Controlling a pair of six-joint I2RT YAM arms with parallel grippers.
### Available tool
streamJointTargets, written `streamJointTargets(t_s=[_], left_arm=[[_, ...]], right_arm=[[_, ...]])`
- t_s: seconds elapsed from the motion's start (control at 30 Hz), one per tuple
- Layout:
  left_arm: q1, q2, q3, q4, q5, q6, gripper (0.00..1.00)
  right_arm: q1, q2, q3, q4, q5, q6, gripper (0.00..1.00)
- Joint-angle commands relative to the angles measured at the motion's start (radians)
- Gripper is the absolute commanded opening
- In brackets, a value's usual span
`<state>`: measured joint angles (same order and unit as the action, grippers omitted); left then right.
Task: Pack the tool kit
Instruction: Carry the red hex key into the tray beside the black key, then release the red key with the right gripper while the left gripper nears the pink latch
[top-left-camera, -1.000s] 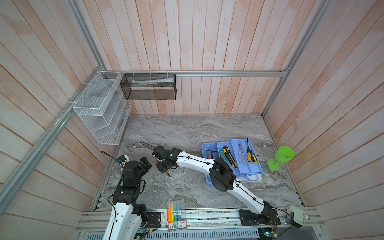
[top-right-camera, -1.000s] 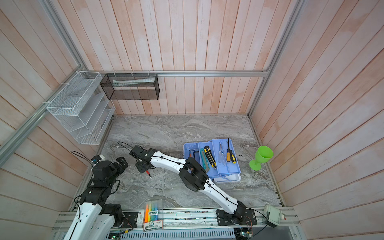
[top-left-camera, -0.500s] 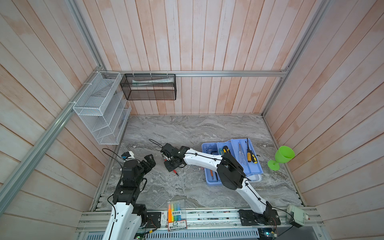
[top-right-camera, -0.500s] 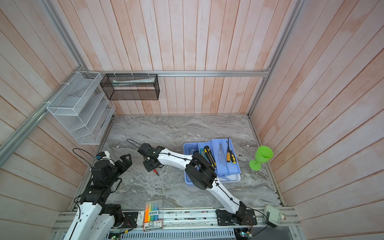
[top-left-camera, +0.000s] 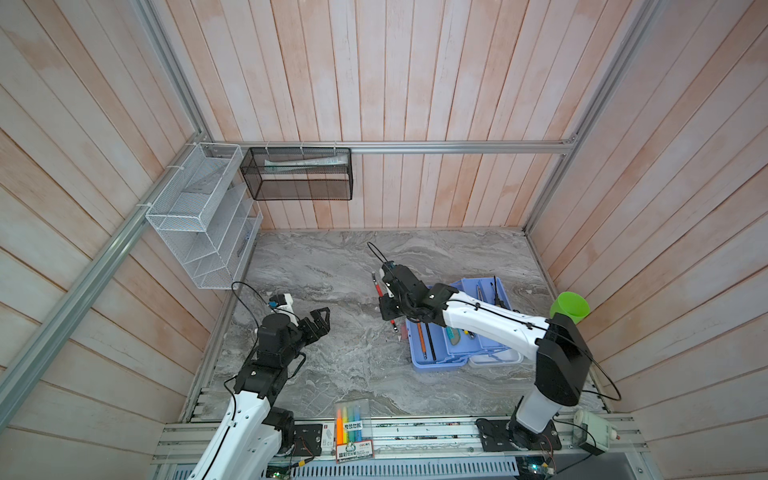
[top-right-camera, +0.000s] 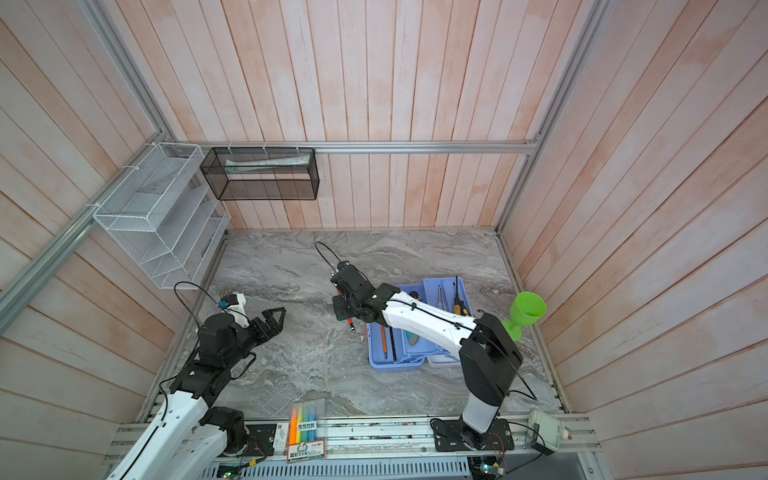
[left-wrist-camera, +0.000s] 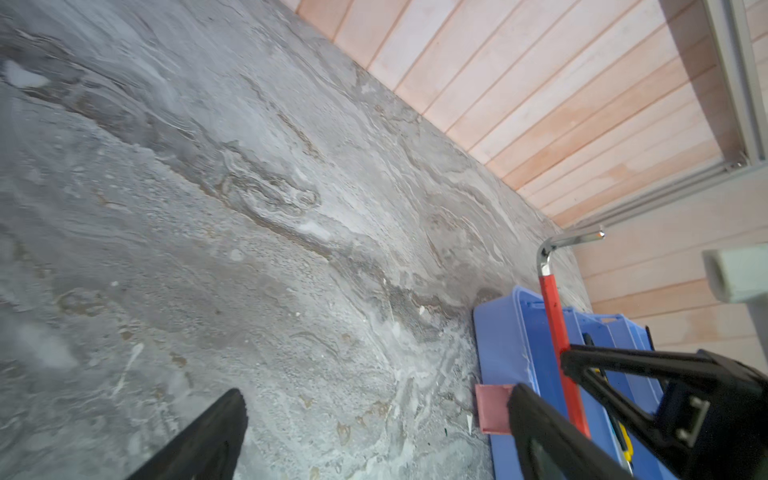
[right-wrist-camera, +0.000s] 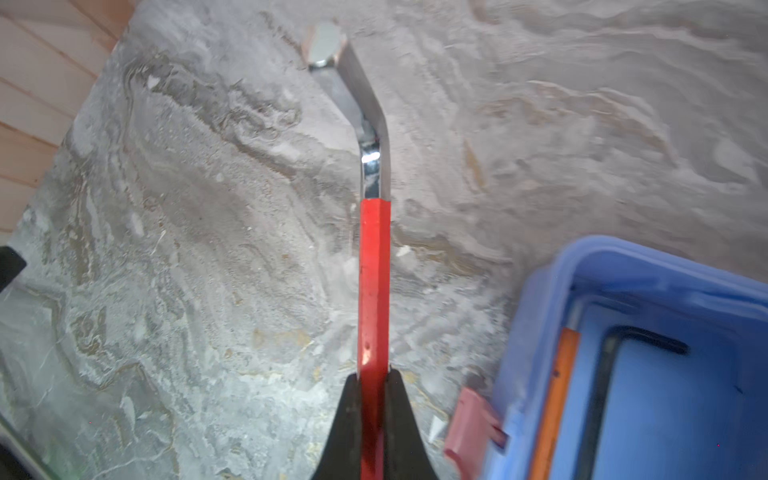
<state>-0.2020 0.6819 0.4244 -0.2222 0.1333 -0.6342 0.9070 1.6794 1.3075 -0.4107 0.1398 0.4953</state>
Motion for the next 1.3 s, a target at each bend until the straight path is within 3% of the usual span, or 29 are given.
streamJointTargets(t_s=[0.0,0.2,0.57,0.97,1.13,1.27], left_arm=[[-0.06,0.04,-0.019,0.095,-0.016,0.01,1.0],[-0.144,0.12,0.003,0.182,0.001,0.023,1.0],[-0.18,0.151,0.011,0.139,-0.043,0.067,1.0],[-0.19,0.147,-0.007,0.166,-0.007,0.077,1.0],[-0.23,0.179,-0.004,0.227,0.036,0.082,1.0],[-0.323,0.292,0.039,0.309,0.035,0.082,1.0]], right_arm=[[-0.034,-0.094,-0.107,0.046,0.116,0.054,0.0],[-0.057,-0.165,-0.191,-0.041,0.212,0.117,0.0],[-0.075,-0.141,-0.31,0.146,0.102,0.207,0.0],[-0.089,-0.061,-0.19,0.01,0.143,0.126,0.0],[-0.121,-0.143,-0.19,0.003,0.155,0.106,0.0],[-0.182,-0.266,-0.228,-0.005,0.157,0.087,0.12]])
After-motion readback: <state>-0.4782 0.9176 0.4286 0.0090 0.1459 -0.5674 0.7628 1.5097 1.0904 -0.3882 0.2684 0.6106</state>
